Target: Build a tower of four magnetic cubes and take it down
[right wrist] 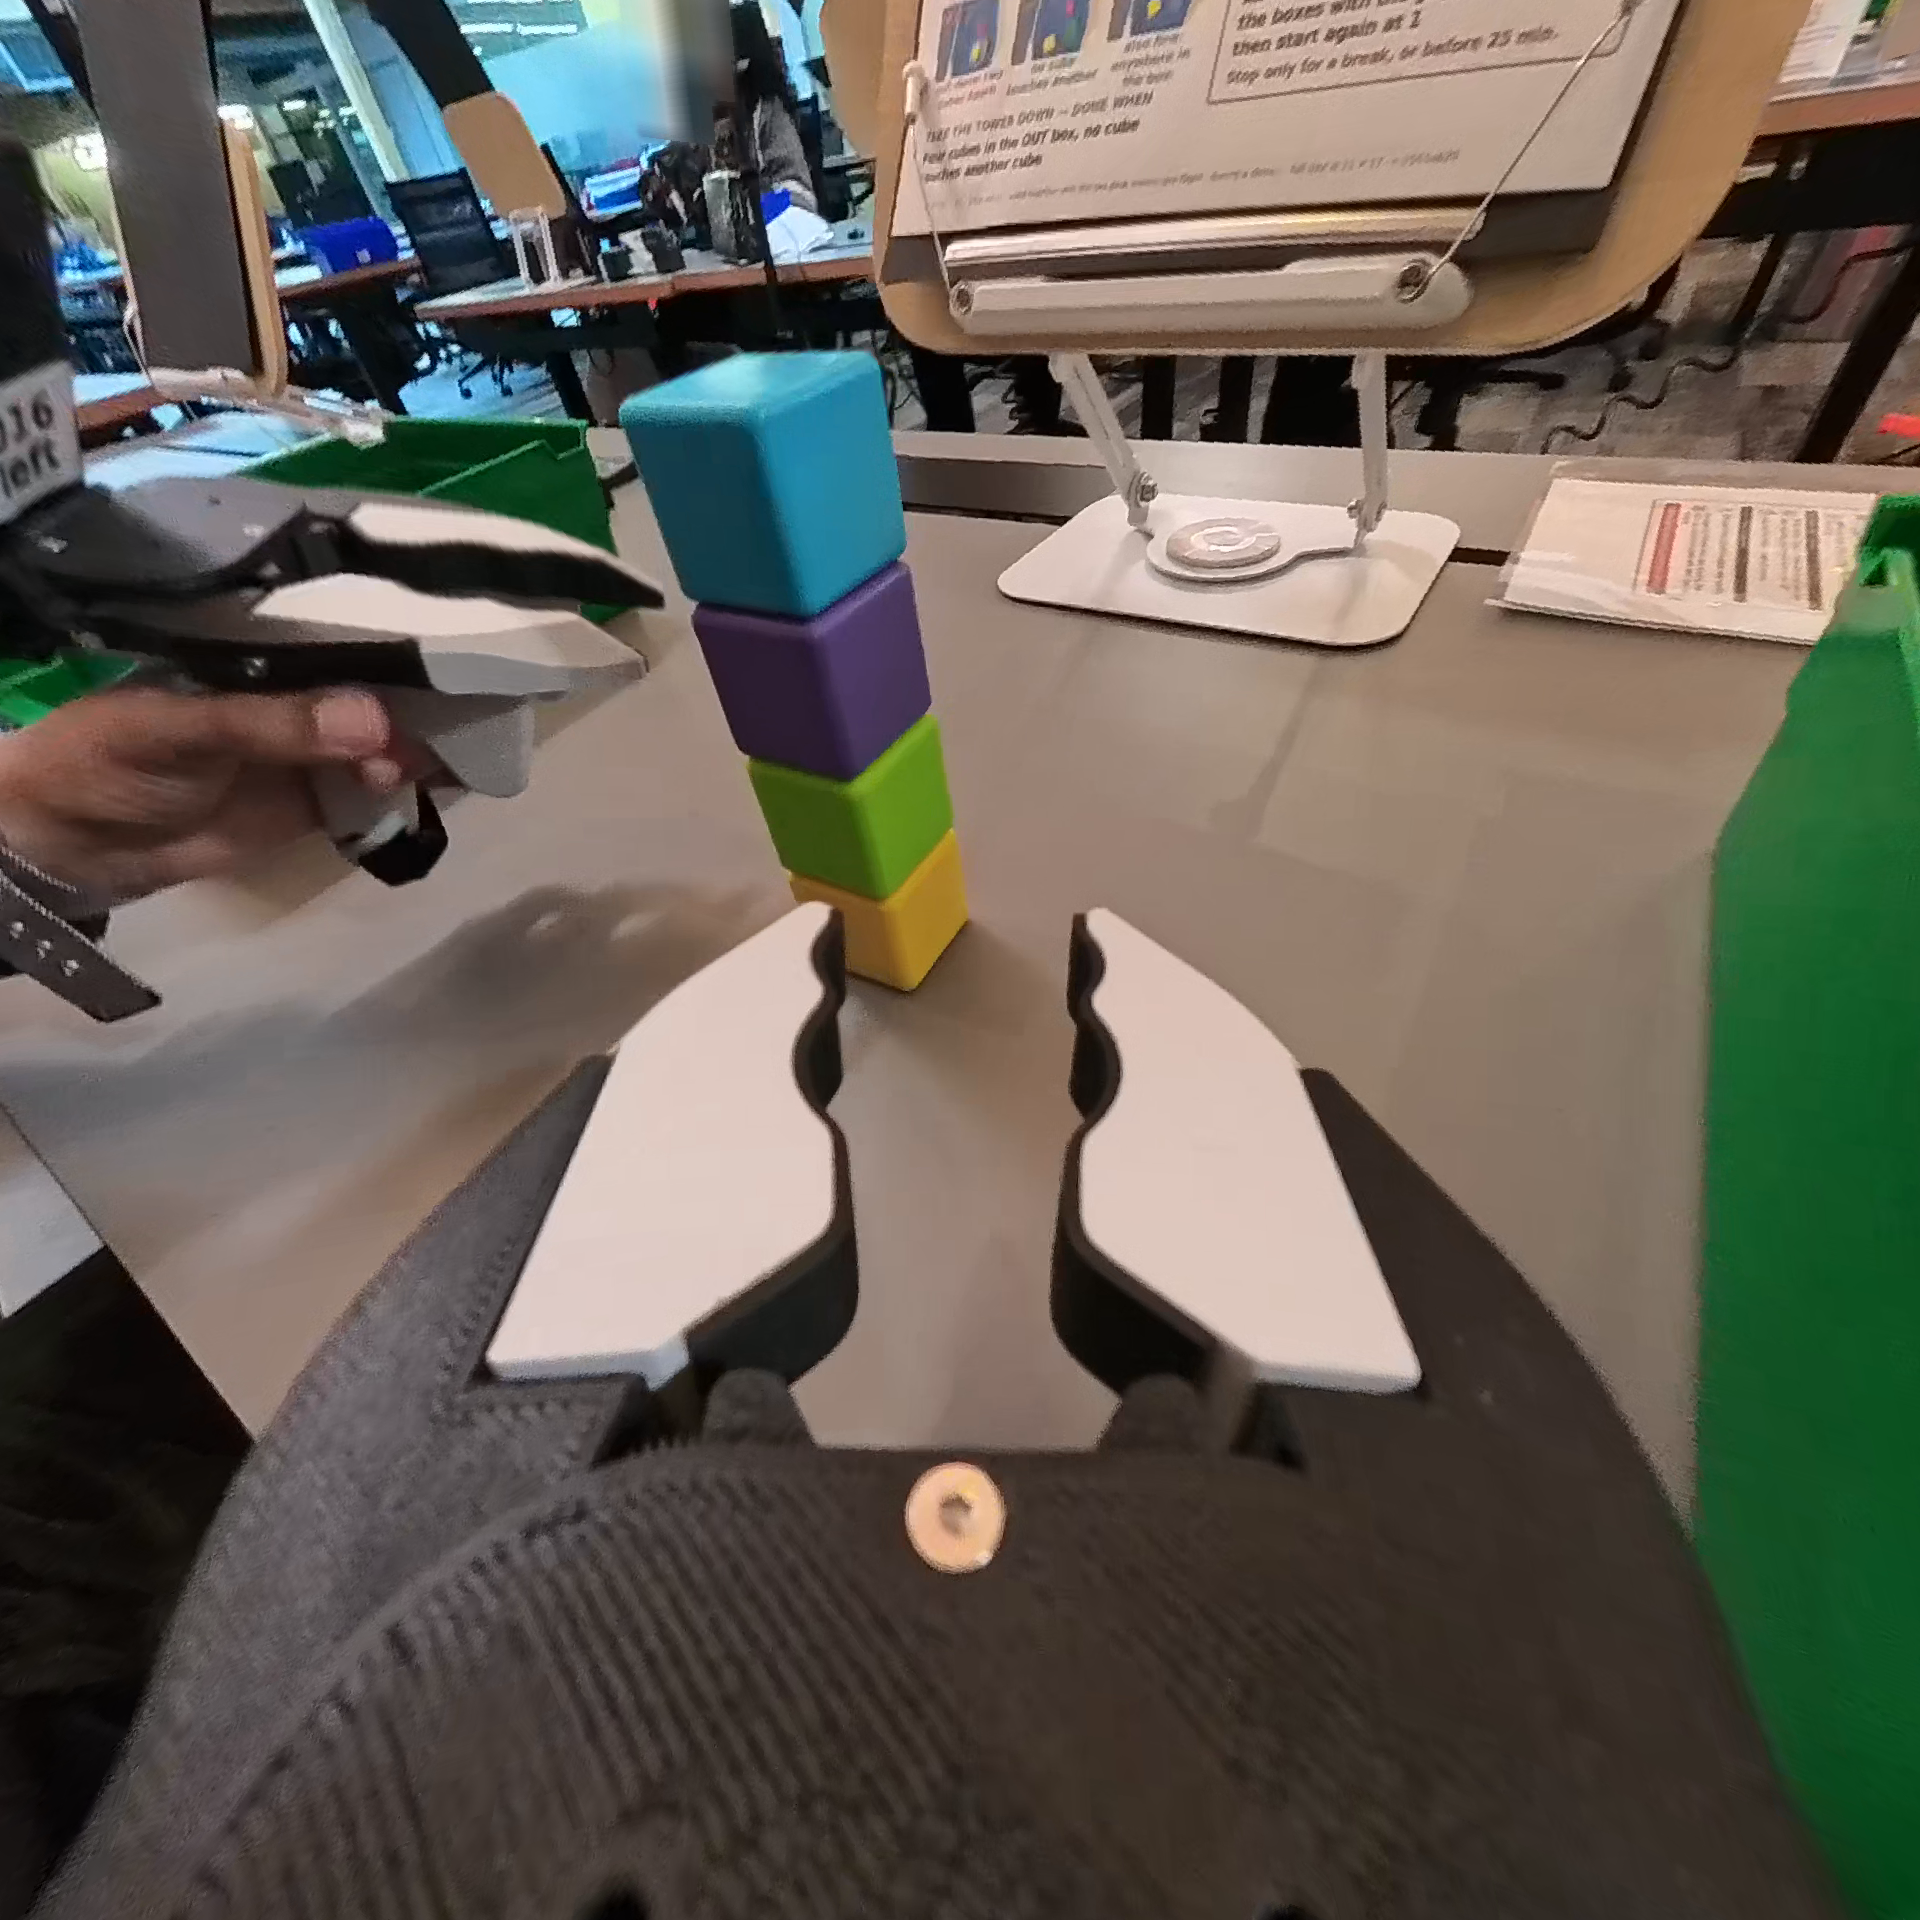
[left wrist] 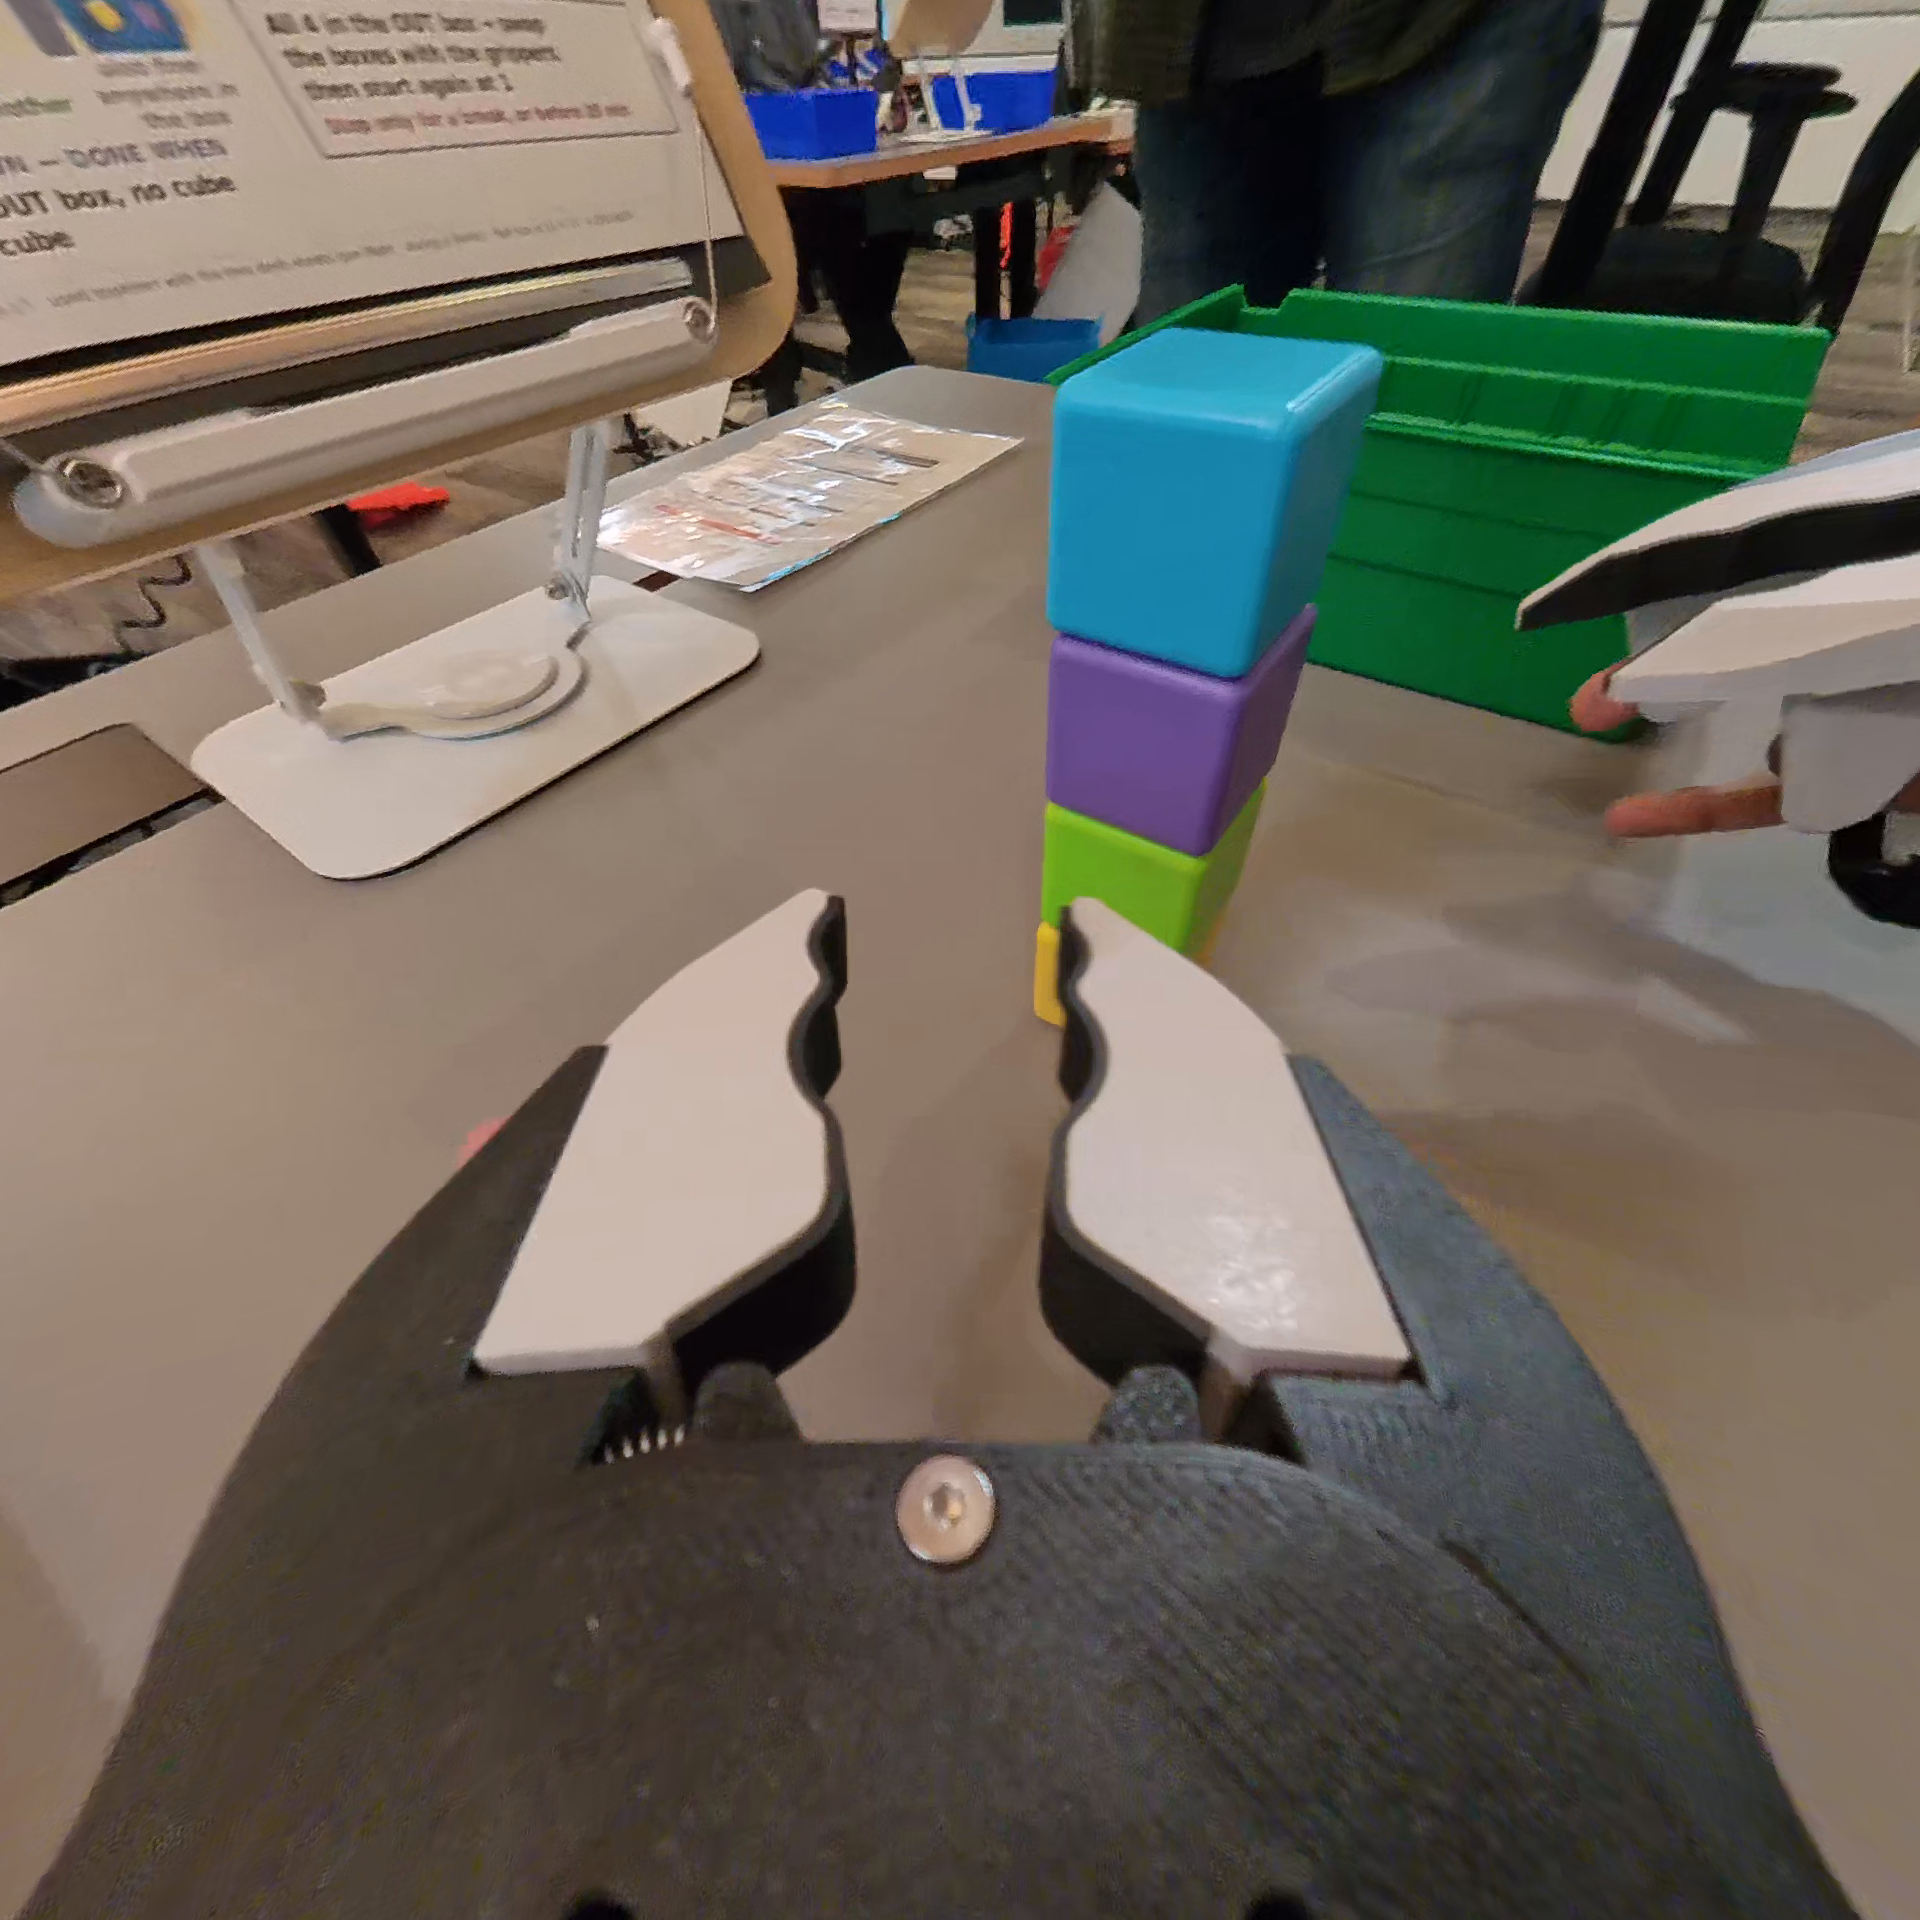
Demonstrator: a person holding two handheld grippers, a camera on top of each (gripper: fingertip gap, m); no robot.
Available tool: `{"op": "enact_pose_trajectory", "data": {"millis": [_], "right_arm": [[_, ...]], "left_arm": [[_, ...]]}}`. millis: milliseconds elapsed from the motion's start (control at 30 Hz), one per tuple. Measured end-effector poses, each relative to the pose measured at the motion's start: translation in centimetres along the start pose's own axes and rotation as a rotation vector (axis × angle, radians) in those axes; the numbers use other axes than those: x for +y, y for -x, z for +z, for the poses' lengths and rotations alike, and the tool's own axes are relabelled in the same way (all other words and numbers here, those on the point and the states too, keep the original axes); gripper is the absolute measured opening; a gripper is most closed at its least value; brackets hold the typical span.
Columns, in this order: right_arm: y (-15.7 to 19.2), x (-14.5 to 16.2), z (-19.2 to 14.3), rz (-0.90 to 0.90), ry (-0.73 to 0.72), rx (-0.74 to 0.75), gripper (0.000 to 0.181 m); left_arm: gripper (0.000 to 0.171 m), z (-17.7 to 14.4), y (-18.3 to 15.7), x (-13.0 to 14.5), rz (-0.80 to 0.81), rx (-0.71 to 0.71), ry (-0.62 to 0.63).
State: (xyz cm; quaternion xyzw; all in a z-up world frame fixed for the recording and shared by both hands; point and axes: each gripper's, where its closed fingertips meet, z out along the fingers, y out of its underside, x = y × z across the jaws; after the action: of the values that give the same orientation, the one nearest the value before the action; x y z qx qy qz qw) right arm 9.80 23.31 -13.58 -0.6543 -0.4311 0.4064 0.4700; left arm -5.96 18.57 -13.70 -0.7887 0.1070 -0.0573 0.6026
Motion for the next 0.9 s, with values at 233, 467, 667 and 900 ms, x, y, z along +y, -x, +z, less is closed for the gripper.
{"op": "enact_pose_trajectory", "data": {"millis": [233,467,667,900], "right_arm": [[-1.0,-0.5,0.1,0.063,-0.005,0.099,0.007],[-0.2,-1.0,0.3,0.269,-0.013,0.005,0.0],[-0.9,-1.9,0.3,0.17,-0.06,0.087,0.0],[-2.0,-3.3,-0.5,0.082,-0.134,0.219,0.0]], "left_arm": [[0.056,-0.5,0.1,-1.4,-0.059,0.007,-0.096],[0.052,-1.1,-0.1,-2.4,-0.133,0.042,-0.158],[0.024,-1.9,0.7,-3.3,-0.259,0.064,-0.224],[0.0,-1.6,1.4,-2.7,-0.26,0.01,-0.202]]}}
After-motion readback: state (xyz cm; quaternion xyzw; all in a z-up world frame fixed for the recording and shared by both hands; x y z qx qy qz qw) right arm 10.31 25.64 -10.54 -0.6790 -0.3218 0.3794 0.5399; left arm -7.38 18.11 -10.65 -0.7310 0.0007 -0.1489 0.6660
